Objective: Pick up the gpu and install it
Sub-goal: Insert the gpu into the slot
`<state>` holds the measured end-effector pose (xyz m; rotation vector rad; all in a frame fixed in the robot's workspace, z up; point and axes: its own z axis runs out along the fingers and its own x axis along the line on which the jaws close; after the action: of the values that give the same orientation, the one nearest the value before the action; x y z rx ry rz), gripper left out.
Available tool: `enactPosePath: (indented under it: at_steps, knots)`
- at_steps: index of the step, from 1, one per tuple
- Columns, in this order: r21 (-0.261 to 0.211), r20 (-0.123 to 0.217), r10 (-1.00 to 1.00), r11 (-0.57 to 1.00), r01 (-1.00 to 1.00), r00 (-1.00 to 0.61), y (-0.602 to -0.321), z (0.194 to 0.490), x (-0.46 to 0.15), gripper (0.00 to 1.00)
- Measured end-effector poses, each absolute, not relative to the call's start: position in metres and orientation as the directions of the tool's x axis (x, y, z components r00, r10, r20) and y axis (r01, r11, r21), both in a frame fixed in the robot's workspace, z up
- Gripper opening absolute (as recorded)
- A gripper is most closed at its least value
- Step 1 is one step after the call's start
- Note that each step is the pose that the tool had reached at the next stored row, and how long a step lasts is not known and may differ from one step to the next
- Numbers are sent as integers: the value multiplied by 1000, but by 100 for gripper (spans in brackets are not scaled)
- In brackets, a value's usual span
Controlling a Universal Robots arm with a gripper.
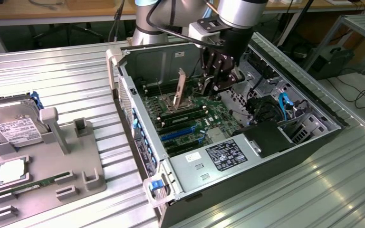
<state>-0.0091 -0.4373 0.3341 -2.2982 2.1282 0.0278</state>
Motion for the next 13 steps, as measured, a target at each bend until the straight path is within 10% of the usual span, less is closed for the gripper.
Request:
enactPosePath:
  at_steps: [13]
  knots:
    - [5,-13,-998,-69,-998,69,-437,328,-9,28]
